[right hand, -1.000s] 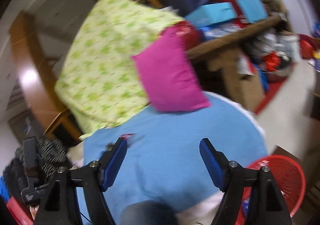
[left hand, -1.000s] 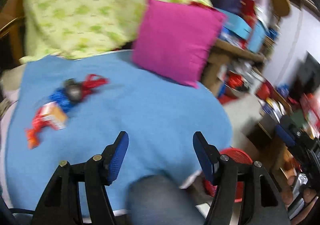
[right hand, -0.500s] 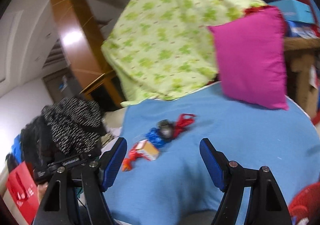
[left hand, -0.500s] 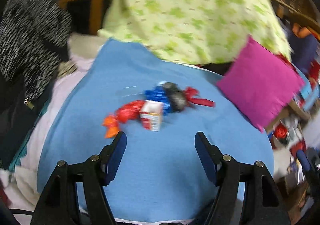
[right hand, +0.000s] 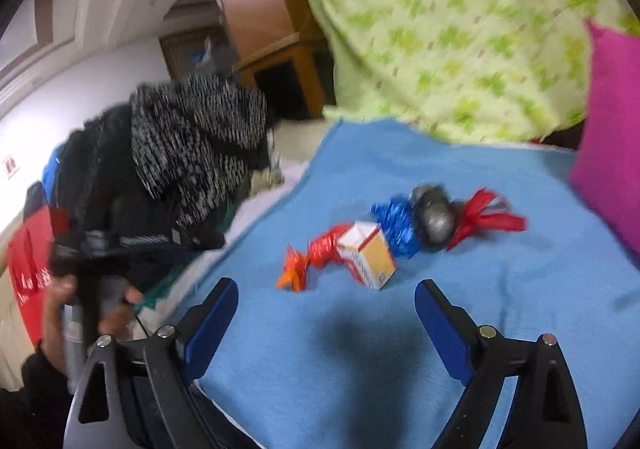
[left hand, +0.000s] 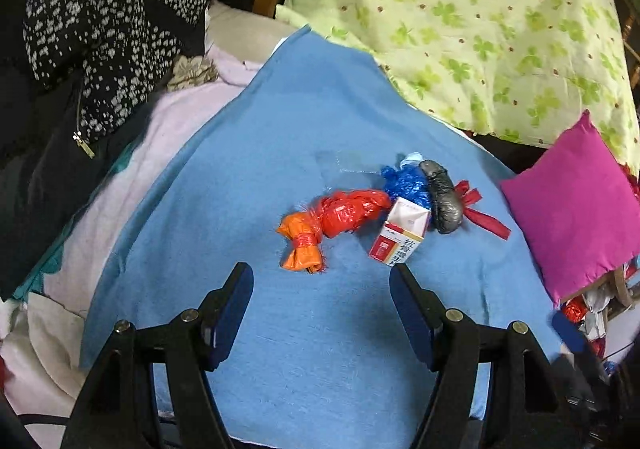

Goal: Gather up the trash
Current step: 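Bring both tools back over the remaining trash on the blanket, then grasp the white-red box with the right tool while the left grasps the orange bag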

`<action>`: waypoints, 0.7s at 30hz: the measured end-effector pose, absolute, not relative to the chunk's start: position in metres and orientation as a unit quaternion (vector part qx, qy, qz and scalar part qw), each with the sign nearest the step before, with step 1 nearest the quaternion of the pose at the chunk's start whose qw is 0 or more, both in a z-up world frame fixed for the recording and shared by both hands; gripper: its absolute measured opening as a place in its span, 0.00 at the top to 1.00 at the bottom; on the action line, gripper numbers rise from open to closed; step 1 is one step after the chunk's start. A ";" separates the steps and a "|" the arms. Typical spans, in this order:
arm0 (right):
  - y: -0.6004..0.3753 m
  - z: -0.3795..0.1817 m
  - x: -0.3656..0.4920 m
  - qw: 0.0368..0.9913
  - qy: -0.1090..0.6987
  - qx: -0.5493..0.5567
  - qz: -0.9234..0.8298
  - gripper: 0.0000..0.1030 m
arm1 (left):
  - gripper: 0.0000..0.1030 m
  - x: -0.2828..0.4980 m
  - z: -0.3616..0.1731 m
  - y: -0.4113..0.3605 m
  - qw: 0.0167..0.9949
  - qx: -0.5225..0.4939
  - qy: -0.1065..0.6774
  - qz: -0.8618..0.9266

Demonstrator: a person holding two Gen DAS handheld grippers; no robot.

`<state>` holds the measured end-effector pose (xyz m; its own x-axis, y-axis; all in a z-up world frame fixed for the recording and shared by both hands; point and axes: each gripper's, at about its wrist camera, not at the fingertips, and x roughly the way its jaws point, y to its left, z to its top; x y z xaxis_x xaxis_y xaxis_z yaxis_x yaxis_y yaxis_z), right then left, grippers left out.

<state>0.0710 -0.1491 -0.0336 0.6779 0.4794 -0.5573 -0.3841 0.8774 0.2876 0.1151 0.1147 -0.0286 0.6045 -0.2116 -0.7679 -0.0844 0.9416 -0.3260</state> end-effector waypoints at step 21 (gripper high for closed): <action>-0.102 -0.158 0.252 0.852 0.441 0.012 0.280 0.11 | 0.31 0.217 -0.113 0.107 0.808 -0.189 0.553 -0.078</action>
